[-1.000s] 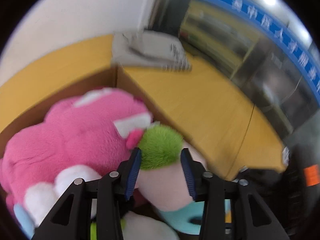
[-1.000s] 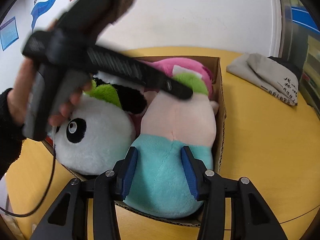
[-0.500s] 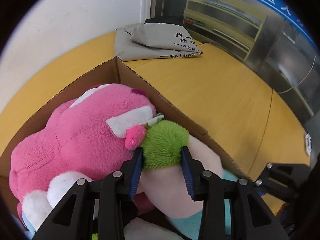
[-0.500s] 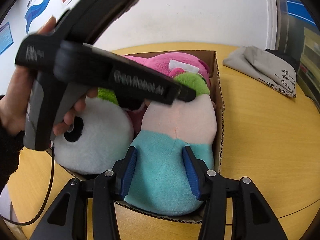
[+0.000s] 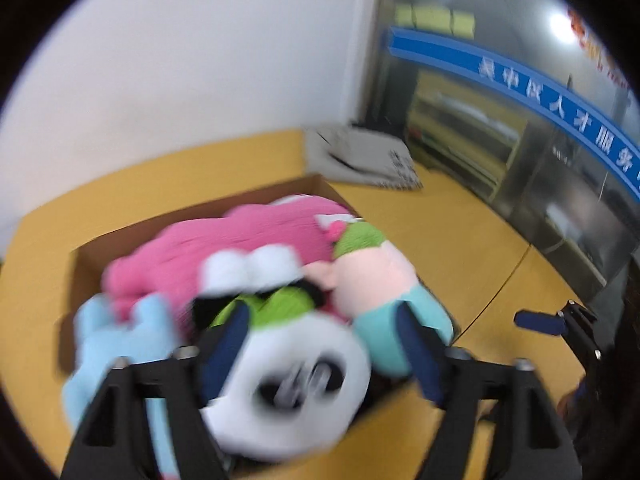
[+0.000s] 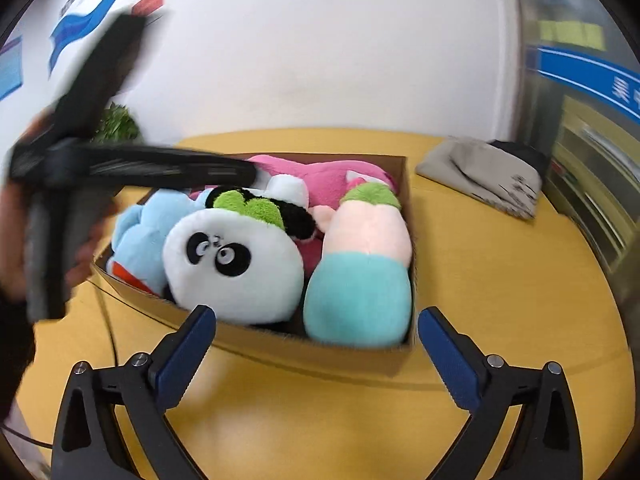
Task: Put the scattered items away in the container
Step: 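Open both grippers and withdraw from the pig plush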
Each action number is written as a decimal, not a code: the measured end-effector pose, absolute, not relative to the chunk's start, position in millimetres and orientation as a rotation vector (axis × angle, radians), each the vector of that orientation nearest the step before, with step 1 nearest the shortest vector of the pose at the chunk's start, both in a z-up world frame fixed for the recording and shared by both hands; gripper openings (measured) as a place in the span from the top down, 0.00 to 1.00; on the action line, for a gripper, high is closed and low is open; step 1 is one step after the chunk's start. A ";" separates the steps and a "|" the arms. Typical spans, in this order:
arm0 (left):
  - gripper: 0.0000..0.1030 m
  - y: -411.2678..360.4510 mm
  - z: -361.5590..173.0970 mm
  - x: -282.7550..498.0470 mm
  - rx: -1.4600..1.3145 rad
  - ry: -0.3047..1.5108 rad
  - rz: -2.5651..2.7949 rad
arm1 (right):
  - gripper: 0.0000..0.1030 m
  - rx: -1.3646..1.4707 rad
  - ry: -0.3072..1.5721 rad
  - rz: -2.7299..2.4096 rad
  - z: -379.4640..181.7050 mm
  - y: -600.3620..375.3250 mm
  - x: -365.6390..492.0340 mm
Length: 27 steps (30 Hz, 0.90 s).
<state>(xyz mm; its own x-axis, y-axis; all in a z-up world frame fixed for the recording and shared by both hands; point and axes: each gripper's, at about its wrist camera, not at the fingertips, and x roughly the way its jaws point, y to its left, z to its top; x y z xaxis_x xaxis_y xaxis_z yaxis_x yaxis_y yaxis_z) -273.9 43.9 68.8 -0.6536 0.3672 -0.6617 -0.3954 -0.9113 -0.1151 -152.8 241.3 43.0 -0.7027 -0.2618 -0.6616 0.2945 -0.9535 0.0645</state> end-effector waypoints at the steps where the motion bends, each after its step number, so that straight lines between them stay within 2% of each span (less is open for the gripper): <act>1: 0.22 27.9 72.0 -253.6 -0.976 0.030 2.570 | 0.00 1.029 0.049 -2.663 45.3 240.5 -144.6; 6: 0.22 -19.1 61.9 -176.5 -0.981 -0.017 2.683 | 0.00 1.047 -0.009 -2.702 44.2 229.4 -113.8; 10: 0.22 -46.1 46.8 -133.6 -1.018 -0.078 2.748 | 0.00 1.079 0.027 -2.722 38.2 216.2 -105.1; 17: 0.22 -60.3 34.4 -102.8 -1.017 -0.152 2.759 | 0.00 1.078 0.094 -2.752 42.2 198.4 -86.6; 27: 0.22 -50.1 28.9 -85.9 -0.995 -0.166 2.731 | 0.00 1.080 0.147 -2.764 41.0 183.6 -62.7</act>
